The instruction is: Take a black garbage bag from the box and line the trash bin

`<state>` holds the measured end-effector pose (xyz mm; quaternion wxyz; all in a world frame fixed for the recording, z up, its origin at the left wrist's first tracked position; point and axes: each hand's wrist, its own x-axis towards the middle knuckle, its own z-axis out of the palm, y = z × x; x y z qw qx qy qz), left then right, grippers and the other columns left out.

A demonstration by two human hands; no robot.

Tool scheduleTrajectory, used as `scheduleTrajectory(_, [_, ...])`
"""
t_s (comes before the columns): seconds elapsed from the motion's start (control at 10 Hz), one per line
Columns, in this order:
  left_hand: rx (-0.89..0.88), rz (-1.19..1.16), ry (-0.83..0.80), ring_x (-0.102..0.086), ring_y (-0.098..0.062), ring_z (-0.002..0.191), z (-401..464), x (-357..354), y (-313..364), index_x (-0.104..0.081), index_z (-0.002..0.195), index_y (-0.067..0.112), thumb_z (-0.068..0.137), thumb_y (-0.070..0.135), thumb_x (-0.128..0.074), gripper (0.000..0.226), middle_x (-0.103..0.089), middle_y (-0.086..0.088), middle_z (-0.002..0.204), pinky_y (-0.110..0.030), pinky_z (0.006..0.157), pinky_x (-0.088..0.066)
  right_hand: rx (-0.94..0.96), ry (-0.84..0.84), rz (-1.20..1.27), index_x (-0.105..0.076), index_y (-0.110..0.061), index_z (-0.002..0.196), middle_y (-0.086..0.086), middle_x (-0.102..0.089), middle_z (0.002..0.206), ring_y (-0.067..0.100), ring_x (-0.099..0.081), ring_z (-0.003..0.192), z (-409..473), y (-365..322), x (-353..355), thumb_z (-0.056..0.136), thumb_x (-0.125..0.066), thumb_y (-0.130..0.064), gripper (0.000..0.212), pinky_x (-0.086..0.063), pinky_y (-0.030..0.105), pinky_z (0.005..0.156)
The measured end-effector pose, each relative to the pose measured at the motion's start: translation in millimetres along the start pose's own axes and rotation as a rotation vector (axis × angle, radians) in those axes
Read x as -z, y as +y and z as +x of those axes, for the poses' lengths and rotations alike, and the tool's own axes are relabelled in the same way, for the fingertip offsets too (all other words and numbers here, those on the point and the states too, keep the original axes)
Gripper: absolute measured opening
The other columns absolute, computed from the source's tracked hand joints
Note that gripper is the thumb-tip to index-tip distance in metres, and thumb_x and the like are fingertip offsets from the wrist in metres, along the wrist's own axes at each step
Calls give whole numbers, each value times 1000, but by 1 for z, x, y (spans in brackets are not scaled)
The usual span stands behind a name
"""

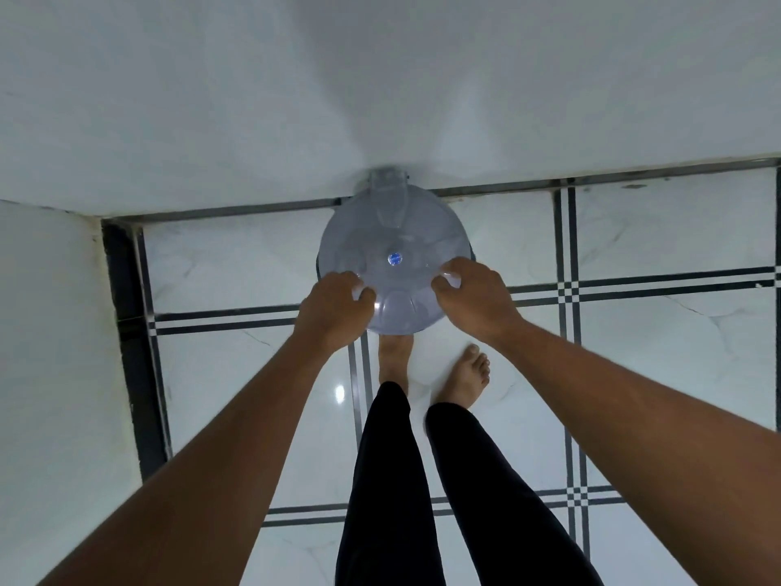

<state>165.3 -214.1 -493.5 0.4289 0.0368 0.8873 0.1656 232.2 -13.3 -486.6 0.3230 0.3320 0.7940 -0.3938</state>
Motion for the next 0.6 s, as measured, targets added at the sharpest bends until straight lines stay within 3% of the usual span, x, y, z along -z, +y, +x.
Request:
scheduleTrajectory(0.1, [-55,5,172,-59,-34,137,13,-14,-2,-58,150,18,108,38,-58,46,-58,-9,154,-50,113,-49,77,133,-23,-63,-24,147,4,-67,145,28,-62,132,14,8,-16,104,-59,-44,48,-49,35,102])
scheduleTrajectory(0.2, [-134,116,262,-45,-41,150,37,-33,-10,-45,160,18,104,45,-62,64,-44,-15,167,-56,120,-42,160,205,-110,-50,-26,159,7,-50,163,36,-49,148,34,19,-38,96,-60,-56,70,-47,51,117])
scheduleTrajectory(0.3, [-132,213,273,-35,-45,158,63,-53,-24,-34,166,24,100,59,-62,80,-28,-19,175,-64,123,-37,135,188,-205,-37,-26,169,14,-28,177,40,-34,159,51,26,-52,100,-70,-51,80,-44,57,121])
scheduleTrajectory(0.4, [-115,248,217,-30,-45,159,71,-66,-30,-29,169,27,97,62,-66,88,-23,-18,177,-66,122,-39,123,199,-327,-32,-28,171,17,-21,178,43,-30,161,62,32,-67,101,-73,-50,83,-46,58,122])
scheduleTrajectory(0.6, [-119,210,167,-19,-41,165,60,-51,-19,-15,173,30,103,60,-59,88,-11,-13,181,-63,129,-28,86,217,-207,-32,-29,171,12,-29,177,40,-37,157,53,19,-53,105,-63,-54,76,-45,58,122])
